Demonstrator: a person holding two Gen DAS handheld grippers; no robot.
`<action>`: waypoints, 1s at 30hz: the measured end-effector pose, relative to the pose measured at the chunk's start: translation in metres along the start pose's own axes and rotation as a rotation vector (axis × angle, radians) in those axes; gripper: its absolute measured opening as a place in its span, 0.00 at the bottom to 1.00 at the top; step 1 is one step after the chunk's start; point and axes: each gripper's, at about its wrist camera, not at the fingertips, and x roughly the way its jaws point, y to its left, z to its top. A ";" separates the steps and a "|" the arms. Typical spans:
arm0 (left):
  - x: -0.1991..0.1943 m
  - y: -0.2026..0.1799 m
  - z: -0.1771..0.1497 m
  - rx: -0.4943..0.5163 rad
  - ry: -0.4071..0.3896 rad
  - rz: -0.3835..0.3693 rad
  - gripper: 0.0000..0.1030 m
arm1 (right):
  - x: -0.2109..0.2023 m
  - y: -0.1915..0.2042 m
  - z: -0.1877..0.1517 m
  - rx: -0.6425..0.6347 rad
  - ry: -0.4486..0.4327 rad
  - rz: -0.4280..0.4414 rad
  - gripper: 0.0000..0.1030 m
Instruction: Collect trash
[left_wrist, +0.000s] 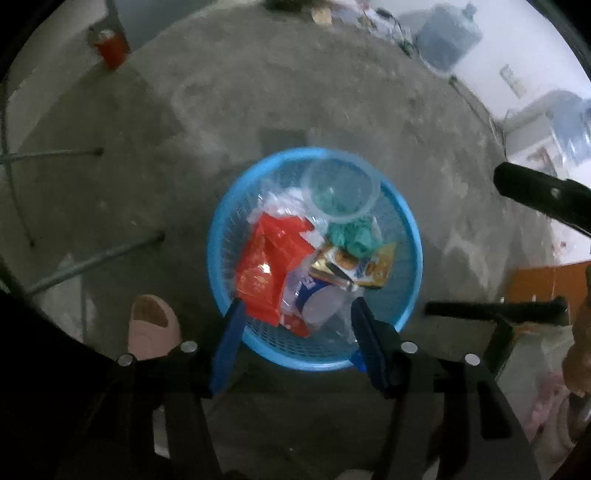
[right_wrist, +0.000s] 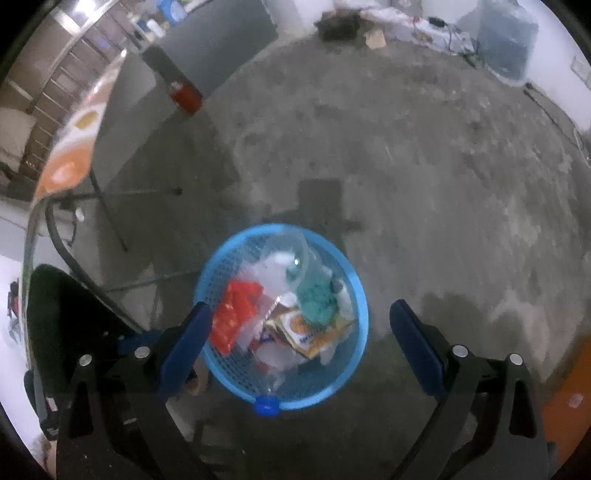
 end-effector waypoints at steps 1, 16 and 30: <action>-0.006 -0.001 -0.002 0.003 -0.026 0.013 0.61 | -0.002 -0.002 0.000 0.009 -0.008 0.002 0.90; -0.182 0.006 -0.099 0.037 -0.775 0.380 0.96 | -0.115 0.086 -0.074 -0.034 -0.680 -0.053 0.92; -0.196 0.021 -0.164 -0.109 -0.771 0.418 0.95 | -0.105 0.125 -0.140 -0.024 -0.581 -0.192 0.92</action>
